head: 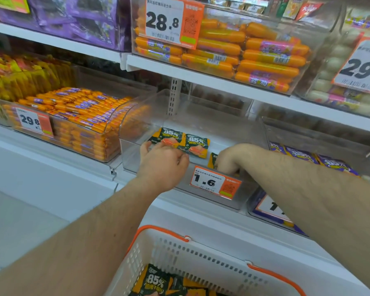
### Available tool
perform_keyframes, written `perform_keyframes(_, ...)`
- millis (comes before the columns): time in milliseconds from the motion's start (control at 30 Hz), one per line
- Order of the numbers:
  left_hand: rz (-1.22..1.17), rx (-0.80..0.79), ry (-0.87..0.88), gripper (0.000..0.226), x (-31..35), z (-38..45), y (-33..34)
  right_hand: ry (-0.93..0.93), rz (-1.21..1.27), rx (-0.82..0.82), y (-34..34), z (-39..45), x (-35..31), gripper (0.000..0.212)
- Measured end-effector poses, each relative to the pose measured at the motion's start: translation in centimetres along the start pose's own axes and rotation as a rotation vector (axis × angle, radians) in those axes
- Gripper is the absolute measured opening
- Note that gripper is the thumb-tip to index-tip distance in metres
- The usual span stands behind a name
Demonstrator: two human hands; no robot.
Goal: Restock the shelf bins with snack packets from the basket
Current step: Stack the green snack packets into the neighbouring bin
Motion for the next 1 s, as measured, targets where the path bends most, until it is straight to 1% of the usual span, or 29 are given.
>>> perform_keyframes(67, 0.0, -0.005, 0.005, 0.035, 0.1, -0.1, 0.0, 0.003, 0.047, -0.106, 0.7, 1.1, 0.2, 0.044)
perform_keyframes(167, 0.014, 0.005, 0.0, 0.037, 0.1, -0.1, 0.2, 0.042, 0.113, -0.13, 0.9, 2.4, 0.8, 0.054)
perform_keyframes(233, 0.024, 0.017, -0.006, 0.037, 0.1, -0.2, 0.2, 0.051, 0.105, -0.083, 0.6, 3.1, 1.1, 0.062)
perform_keyframes(300, 0.023, 0.03, -0.011, 0.036, 0.2, -0.2, 0.2, 0.064, 0.076, -0.022, 0.3, 4.0, 1.5, 0.065)
perform_keyframes(433, 0.038, 0.05, -0.009, 0.036, 0.2, -0.2, 0.4, 0.095, 0.113, 0.05, -0.1, 5.1, 1.8, 0.057)
perform_keyframes(500, 0.053, 0.065, -0.007, 0.039, 0.2, -0.2, 0.5, 0.093, 0.145, 0.092, -0.5, 5.3, 1.8, 0.057)
perform_keyframes(767, 0.044, 0.086, -0.028, 0.033, 0.4, -0.3, 0.4, 0.084, 0.288, 0.203, -1.1, 6.4, 2.2, 0.076)
perform_keyframes(933, 0.046, 0.062, -0.015, 0.033, 0.4, -0.2, 0.3, 0.064, 0.35, 0.289, -1.1, 6.7, 2.5, 0.07)
perform_keyframes(1000, 0.045, 0.057, -0.01, 0.034, 0.4, -0.3, 0.3, 0.073, 0.38, 0.299, -1.0, 6.7, 2.5, 0.069)
Point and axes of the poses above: each hand's wrist, its own z-axis towards the middle knuckle, its own y-axis out of the palm, x = y × z, the point moved 6 cm from there along z, towards the middle knuckle, and after that the axes turned 14 degrees about z, right-handed, at the moved point
